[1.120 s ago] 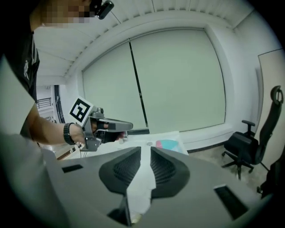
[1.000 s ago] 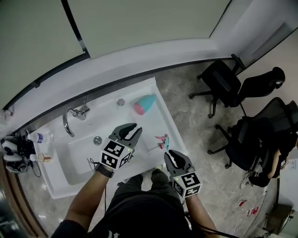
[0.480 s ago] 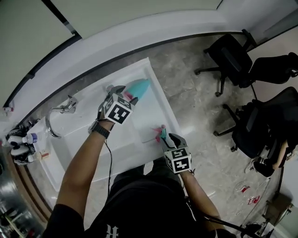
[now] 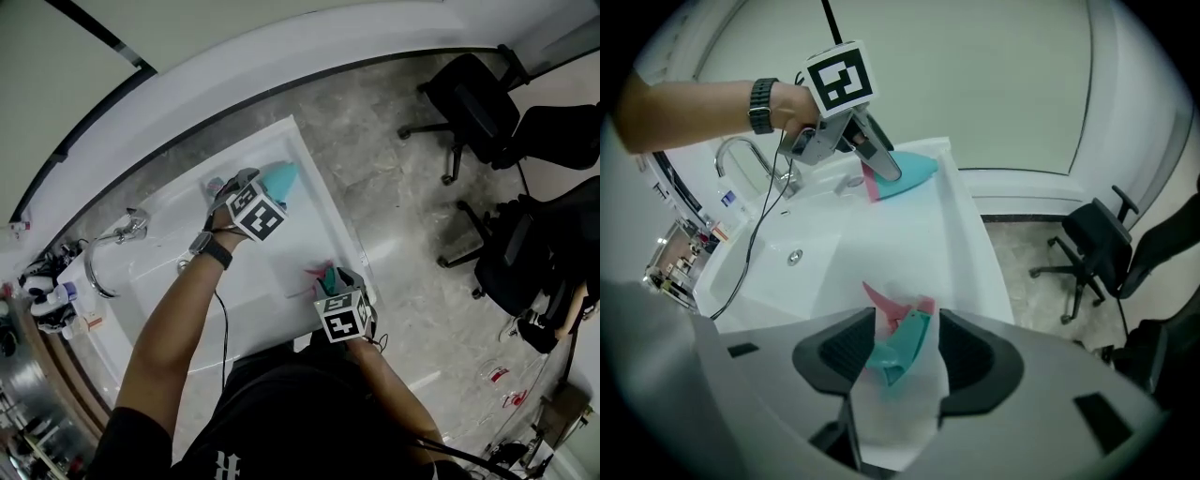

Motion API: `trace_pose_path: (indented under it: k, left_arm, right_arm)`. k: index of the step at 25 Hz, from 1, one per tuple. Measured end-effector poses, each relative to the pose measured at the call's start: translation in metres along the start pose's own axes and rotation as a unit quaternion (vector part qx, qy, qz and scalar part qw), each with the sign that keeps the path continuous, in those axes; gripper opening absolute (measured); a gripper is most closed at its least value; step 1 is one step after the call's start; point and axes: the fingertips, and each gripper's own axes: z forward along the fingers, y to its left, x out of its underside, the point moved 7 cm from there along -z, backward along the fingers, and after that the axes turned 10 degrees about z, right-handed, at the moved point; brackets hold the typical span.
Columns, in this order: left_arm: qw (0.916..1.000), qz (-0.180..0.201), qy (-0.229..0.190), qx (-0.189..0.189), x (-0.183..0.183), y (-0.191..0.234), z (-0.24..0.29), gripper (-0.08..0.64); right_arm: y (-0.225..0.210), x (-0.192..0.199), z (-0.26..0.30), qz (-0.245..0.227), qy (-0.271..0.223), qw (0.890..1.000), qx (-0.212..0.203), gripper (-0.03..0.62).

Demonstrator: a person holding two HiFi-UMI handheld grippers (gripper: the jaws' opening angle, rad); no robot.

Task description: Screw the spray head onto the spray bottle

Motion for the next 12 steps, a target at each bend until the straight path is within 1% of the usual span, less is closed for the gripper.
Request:
trace_pose_path:
  k: [2,6,9,12]
  left_arm:
    - [0.9999,0.009,0.01,0.003,0.0,0.0,0.008,0.379]
    - [0.9995,0.014,0.024,0.013,0.005,0.001,0.02,0.391]
    - [0.9991,0.023,0.033,0.012,0.007,0.003,0.026,0.4]
    - [0.998,0.043,0.045,0.005,0.007,0.004,0.031,0.405]
  right_arm:
    - [-0.001,-0.001,0.004,-0.001,0.007,1.0,0.008,0.186]
    - [0.0,0.001,0.011,-0.001,0.028,1.0,0.013,0.186]
    - [0.001,0.003,0.016,-0.002,0.044,0.999,0.019,0.186]
    - [0.003,0.002,0.02,-0.002,0.054,0.998,0.021,0.186]
